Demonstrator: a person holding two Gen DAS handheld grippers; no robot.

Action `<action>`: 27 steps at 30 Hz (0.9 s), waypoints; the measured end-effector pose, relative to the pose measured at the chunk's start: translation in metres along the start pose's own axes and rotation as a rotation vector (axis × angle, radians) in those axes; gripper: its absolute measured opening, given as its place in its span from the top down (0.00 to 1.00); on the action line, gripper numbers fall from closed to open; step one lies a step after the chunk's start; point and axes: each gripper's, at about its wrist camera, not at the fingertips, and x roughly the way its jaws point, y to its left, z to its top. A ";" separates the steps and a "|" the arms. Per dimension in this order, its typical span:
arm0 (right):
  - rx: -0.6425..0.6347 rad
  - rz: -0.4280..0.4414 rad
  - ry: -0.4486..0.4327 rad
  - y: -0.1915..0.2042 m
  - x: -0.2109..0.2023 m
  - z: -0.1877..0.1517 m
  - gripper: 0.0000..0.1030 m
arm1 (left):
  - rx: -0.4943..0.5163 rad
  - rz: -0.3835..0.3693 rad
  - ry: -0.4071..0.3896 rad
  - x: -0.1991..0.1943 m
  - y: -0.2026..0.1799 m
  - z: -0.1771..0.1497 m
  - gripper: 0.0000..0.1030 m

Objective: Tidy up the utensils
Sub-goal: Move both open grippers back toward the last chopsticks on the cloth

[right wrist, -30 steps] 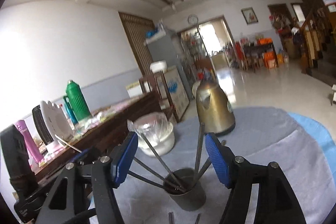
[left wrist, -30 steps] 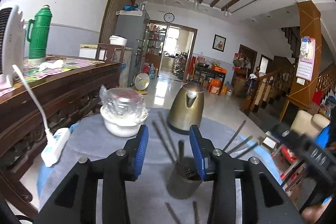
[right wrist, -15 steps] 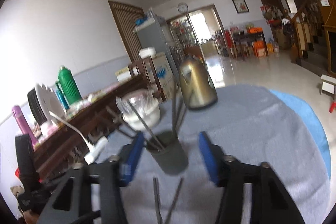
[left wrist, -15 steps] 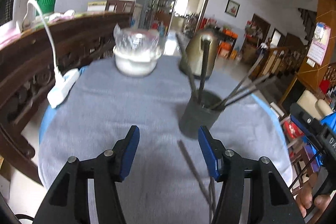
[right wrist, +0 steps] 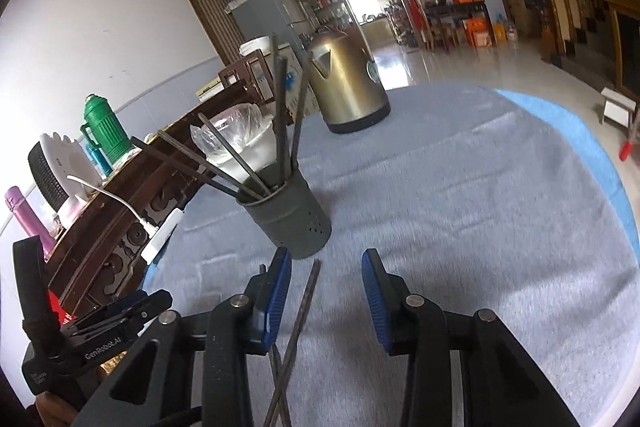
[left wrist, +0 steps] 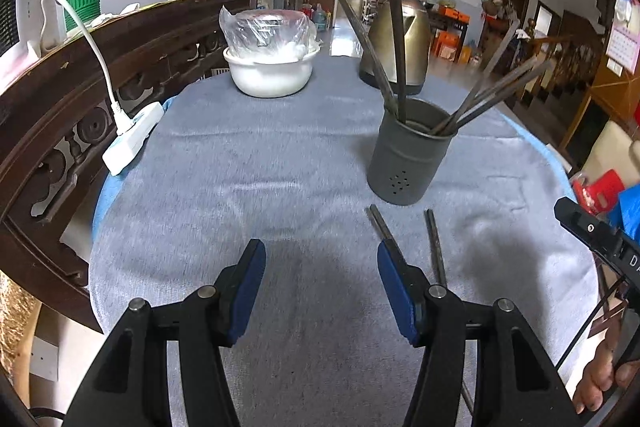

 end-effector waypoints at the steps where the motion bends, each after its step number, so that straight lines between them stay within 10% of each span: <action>1: 0.005 0.000 0.005 0.001 0.001 0.000 0.61 | 0.007 0.007 0.000 0.001 -0.001 0.000 0.42; 27: 0.042 0.005 0.168 0.000 0.046 -0.012 0.60 | 0.038 0.024 0.092 0.036 -0.003 -0.012 0.42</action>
